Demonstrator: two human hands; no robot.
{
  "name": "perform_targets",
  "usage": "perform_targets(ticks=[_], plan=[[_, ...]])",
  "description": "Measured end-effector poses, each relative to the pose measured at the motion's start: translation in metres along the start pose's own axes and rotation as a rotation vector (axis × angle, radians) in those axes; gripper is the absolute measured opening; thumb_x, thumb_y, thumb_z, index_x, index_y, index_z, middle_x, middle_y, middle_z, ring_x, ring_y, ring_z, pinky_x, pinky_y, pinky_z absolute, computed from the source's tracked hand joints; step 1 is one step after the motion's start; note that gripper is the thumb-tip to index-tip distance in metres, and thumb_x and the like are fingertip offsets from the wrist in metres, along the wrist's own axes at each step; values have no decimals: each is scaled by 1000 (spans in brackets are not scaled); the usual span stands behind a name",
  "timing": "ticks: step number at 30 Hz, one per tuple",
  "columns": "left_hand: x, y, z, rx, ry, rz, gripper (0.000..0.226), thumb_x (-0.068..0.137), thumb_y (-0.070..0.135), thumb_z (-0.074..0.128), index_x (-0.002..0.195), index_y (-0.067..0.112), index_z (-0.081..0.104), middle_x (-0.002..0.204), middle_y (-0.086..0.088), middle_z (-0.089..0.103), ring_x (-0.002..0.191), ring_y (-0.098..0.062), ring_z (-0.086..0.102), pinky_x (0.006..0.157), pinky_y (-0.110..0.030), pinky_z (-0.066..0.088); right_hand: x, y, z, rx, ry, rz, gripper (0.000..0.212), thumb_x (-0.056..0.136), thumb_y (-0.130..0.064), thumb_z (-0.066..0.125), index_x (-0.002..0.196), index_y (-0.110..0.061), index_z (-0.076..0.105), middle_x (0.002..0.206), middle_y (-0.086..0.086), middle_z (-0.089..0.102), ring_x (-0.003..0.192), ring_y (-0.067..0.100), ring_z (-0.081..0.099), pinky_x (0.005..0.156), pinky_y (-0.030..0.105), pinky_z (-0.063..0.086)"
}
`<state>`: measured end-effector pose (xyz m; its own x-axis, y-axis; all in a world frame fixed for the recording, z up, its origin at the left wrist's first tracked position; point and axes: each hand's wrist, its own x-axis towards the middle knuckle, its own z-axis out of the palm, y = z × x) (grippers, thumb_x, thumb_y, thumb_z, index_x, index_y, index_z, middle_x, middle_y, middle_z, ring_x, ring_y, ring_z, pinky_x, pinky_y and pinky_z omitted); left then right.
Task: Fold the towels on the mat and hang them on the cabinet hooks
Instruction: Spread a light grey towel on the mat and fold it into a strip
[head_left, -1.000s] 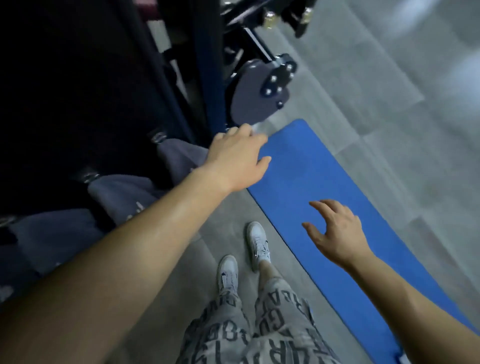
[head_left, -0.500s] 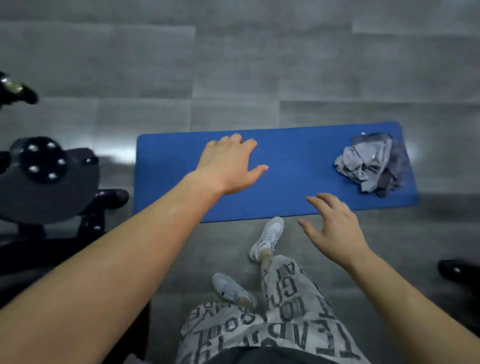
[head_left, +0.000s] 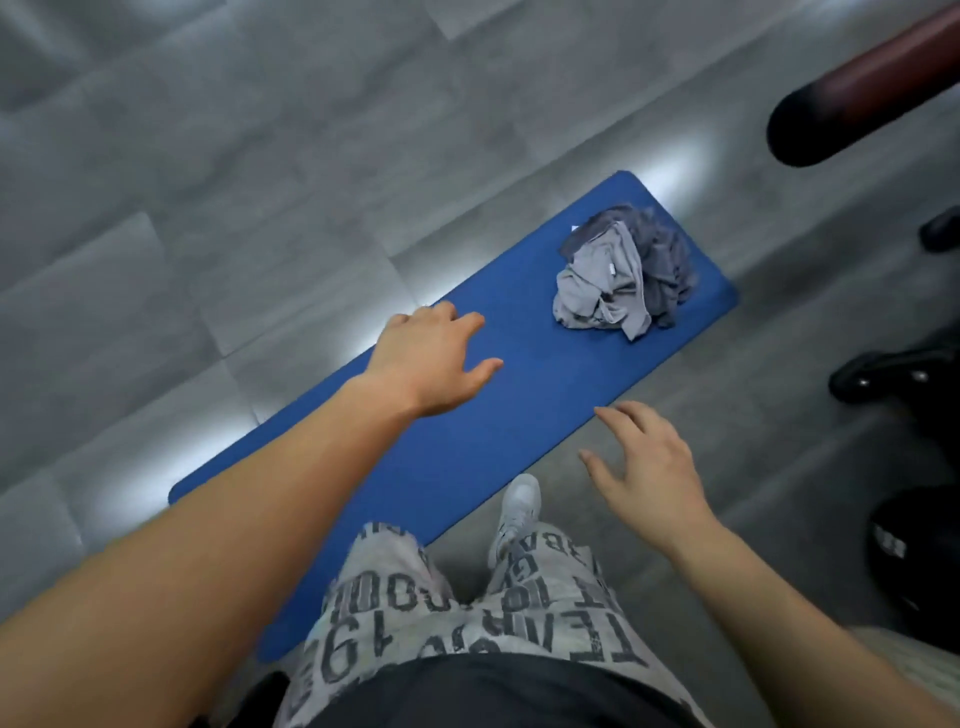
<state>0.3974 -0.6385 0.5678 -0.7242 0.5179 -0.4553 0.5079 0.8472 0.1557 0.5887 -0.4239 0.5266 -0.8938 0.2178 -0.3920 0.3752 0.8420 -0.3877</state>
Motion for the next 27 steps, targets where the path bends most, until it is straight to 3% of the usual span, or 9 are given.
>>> perform_targets(ticks=[9, 20, 27], plan=[[199, -67, -72, 143, 19, 214, 59, 95, 63, 44, 137, 23, 50, 121, -3, 59, 113, -27, 58, 93, -40, 41, 176, -42, -20, 82, 105, 155, 55, 95, -47, 57, 144, -22, 49, 148, 1, 44, 136, 22, 40, 112, 45, 36], [478, -220, -181, 370, -126, 606, 59, 94, 62, 46, 136, 21, 52, 122, -8, 59, 112, -32, 57, 93, -41, 41, 403, -156, -9, 289, 199, 612, 54, 92, -46, 63, 137, -18, 56, 139, 6, 53, 126, 32, 50, 101, 56, 44], [596, -173, -214, 524, -257, 806, 60, 95, 62, 44, 137, 20, 49, 128, -9, 58, 115, -33, 57, 98, -43, 41, 474, -175, -28, 465, 358, 886, 51, 91, -38, 67, 136, -18, 56, 138, 5, 52, 125, 30, 50, 103, 54, 43]])
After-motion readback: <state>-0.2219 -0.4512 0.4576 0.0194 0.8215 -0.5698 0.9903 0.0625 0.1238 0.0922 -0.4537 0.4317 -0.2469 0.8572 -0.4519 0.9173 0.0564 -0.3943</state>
